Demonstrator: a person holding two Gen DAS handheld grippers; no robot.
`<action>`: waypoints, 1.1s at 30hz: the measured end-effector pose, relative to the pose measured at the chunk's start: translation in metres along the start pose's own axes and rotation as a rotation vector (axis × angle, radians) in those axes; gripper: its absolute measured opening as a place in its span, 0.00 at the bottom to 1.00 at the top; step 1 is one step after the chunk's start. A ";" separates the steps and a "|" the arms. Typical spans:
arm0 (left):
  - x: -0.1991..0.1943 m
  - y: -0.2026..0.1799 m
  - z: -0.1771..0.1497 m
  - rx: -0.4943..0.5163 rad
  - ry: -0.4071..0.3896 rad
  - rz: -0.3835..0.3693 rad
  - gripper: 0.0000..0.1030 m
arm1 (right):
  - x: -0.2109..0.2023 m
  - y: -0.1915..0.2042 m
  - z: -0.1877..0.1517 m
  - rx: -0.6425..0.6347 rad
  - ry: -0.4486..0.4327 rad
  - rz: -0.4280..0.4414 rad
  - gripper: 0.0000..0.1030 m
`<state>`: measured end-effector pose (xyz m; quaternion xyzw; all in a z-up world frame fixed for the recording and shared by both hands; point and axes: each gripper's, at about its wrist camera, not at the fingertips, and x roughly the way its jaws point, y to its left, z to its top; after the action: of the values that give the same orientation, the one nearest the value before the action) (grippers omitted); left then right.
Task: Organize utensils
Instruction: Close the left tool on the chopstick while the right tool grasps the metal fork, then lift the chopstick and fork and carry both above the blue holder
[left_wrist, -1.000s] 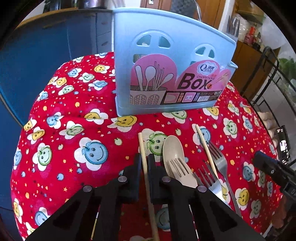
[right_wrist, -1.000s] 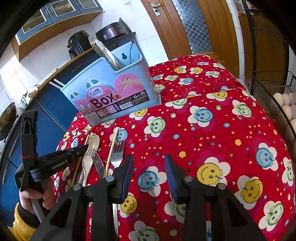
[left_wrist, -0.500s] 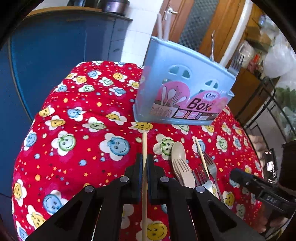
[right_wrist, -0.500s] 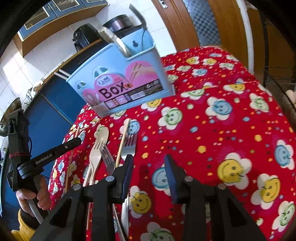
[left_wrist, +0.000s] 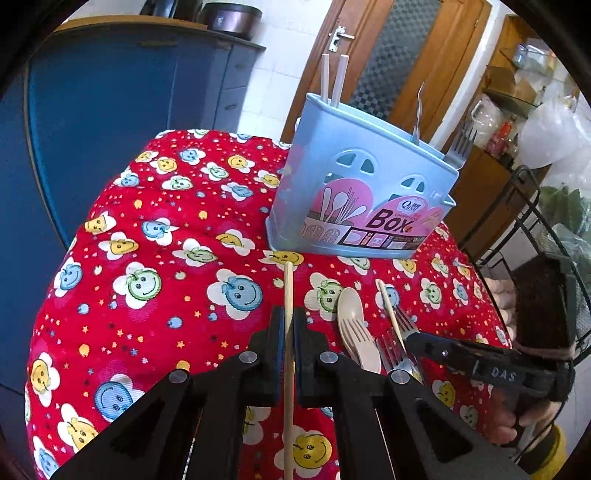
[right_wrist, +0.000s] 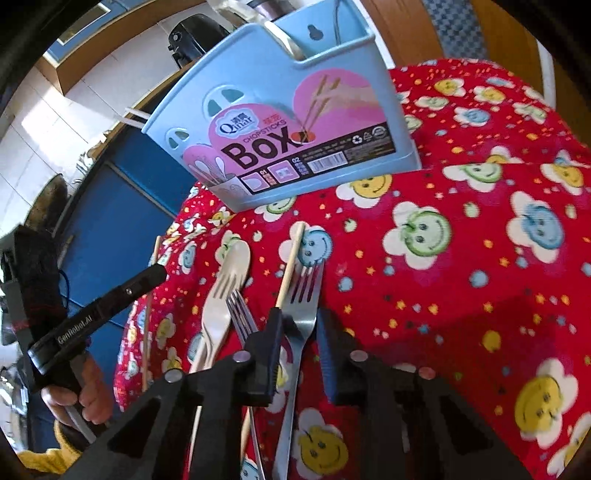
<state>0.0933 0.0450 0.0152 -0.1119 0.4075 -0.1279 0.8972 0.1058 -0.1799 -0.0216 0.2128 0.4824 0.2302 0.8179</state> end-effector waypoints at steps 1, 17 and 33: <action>0.000 0.000 0.000 0.000 -0.001 -0.001 0.04 | 0.001 -0.003 0.002 0.018 0.011 0.030 0.12; -0.025 -0.012 0.007 0.004 -0.089 -0.051 0.04 | -0.050 0.016 -0.002 -0.047 -0.202 0.004 0.03; -0.068 -0.035 0.022 0.019 -0.251 -0.094 0.04 | -0.121 0.050 -0.010 -0.156 -0.523 -0.130 0.03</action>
<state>0.0622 0.0362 0.0874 -0.1376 0.2849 -0.1588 0.9352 0.0369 -0.2093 0.0861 0.1698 0.2484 0.1508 0.9416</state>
